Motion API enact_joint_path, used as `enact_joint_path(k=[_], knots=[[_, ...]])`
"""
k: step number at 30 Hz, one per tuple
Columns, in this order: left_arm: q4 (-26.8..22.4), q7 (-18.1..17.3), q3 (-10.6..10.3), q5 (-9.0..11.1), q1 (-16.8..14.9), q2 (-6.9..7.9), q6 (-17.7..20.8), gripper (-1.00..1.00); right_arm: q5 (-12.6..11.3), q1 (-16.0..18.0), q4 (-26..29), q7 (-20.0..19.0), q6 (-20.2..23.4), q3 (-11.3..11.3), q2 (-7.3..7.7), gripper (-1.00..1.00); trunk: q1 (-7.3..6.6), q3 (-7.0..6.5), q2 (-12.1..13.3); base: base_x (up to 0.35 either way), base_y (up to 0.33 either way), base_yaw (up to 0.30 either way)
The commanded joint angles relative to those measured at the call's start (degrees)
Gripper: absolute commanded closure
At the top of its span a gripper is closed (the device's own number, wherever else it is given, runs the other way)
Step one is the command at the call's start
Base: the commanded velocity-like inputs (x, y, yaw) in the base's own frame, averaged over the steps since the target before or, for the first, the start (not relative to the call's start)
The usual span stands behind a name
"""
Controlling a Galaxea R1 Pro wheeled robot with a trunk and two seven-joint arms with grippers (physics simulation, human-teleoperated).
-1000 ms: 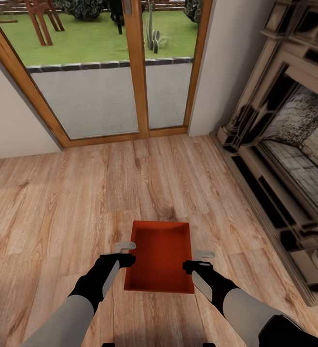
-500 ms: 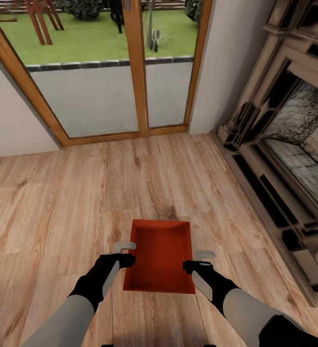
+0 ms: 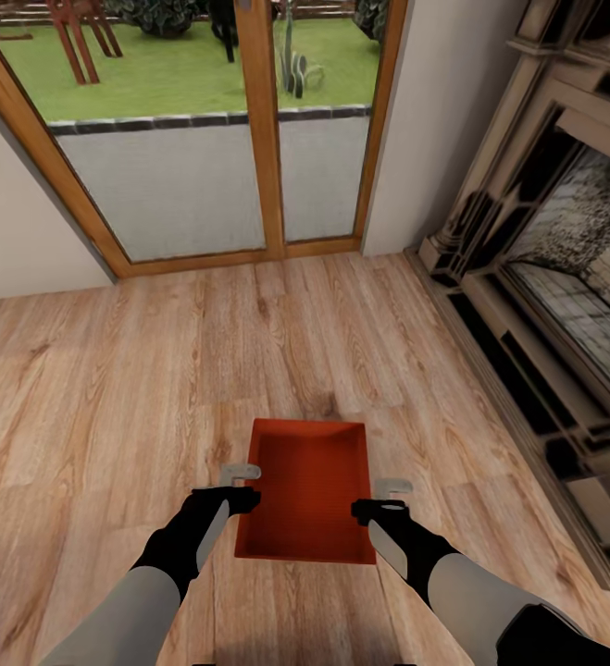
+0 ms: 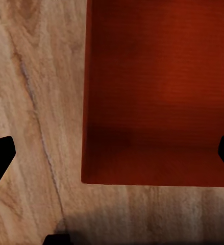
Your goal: Move the two storage containers from the living room to the garage. In the garage, place one container on the floor and stack the other container on top of it (either order is fine).
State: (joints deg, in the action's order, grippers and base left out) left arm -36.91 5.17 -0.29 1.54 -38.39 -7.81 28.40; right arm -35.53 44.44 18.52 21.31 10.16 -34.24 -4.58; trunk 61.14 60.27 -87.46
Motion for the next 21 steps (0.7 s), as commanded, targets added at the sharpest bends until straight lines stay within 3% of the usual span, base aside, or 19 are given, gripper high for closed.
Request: enact_joint_path(k=[1,7,21], knots=[[-0.1,0.3,0.0,0.1,0.0,-0.01,0.3,-1.00,0.1,0.0,0.1,0.5,0.3,-0.5,0.04,-1.00,0.22,0.22,-0.4,0.000,0.000,0.000],[-0.2,0.4,-0.1,0.0,0.0,-0.09,0.2,-1.00,1.7,0.0,0.1,0.6,0.2,-0.5,-0.01,-1.00,1.54,1.30,-2.8,0.000,0.000,0.000],[-0.3,0.5,0.0,0.0,0.0,-0.01,0.2,-1.00,1.9,0.0,0.1,0.5,0.1,-0.5,0.01,-1.00,4.40,3.63,-8.1,0.000,0.000,0.000]])
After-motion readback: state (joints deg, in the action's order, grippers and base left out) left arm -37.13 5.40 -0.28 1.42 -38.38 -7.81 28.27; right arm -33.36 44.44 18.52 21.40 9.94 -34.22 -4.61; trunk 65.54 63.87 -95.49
